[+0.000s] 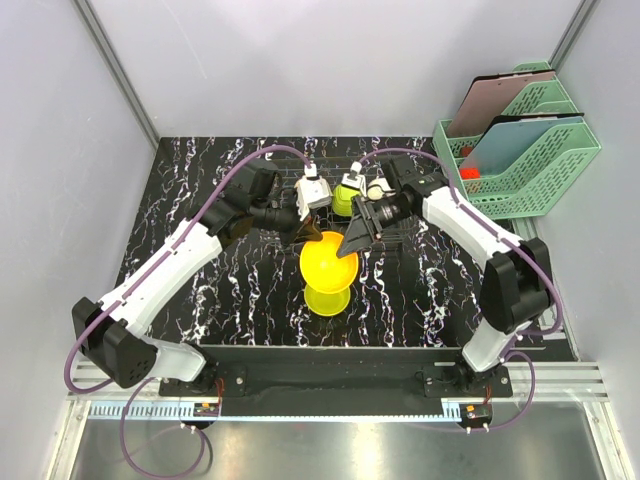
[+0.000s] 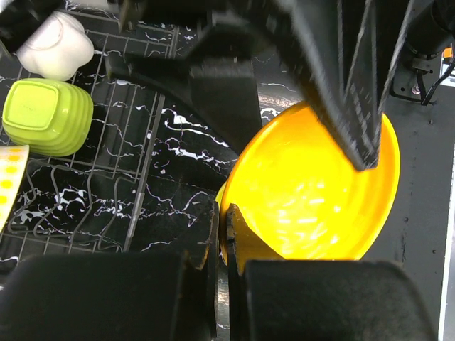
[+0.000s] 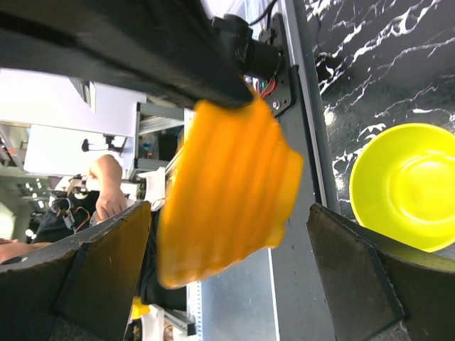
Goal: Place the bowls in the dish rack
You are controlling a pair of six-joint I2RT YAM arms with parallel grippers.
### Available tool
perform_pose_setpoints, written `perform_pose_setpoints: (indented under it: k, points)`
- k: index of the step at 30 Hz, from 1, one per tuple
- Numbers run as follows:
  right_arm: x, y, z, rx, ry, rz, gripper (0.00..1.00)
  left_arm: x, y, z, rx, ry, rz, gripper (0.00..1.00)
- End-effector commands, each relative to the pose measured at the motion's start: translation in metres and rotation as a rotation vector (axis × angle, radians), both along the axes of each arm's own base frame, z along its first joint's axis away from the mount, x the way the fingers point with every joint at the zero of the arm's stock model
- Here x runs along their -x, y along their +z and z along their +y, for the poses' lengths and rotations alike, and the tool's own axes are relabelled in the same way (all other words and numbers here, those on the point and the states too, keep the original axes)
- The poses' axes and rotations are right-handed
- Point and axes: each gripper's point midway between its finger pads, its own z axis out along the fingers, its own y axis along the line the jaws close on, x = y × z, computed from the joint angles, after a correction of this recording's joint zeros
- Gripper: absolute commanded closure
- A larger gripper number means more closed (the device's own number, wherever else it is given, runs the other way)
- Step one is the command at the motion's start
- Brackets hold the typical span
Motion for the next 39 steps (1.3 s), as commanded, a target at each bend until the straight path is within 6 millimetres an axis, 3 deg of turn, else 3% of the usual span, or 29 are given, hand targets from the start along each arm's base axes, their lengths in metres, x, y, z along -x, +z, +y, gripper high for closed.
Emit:
perform_pose_setpoints:
  k: [1,8,11,17,25,28,34,39]
  points:
    - [-0.002,-0.004,0.007,0.011,0.013,-0.022,0.0,-0.008,0.041,-0.006,0.081,0.003,-0.102,1.0]
    - [0.0,-0.007,0.009,0.01,0.026,-0.007,0.0,-0.009,0.038,-0.006,0.077,0.005,-0.105,1.0]
    - [0.001,0.001,0.01,-0.017,0.039,0.001,0.04,-0.009,0.038,-0.006,0.076,0.006,-0.107,1.0]
    - [0.0,0.019,0.009,-0.102,0.068,0.053,0.24,-0.009,0.035,-0.005,0.073,0.007,-0.108,1.0]
    - [0.002,0.02,0.009,-0.112,0.076,0.062,0.26,-0.01,0.035,-0.006,0.073,0.01,-0.112,1.0]
    - [0.003,0.018,0.008,-0.109,0.074,0.068,0.34,-0.012,0.035,-0.006,0.071,0.014,-0.113,1.0]
    - [0.005,0.017,0.007,-0.106,0.073,0.071,0.71,-0.015,0.034,-0.004,0.061,0.03,-0.121,1.0]
    - [0.005,0.017,0.007,-0.106,0.073,0.069,0.87,-0.015,0.032,-0.004,0.059,0.032,-0.118,0.98]
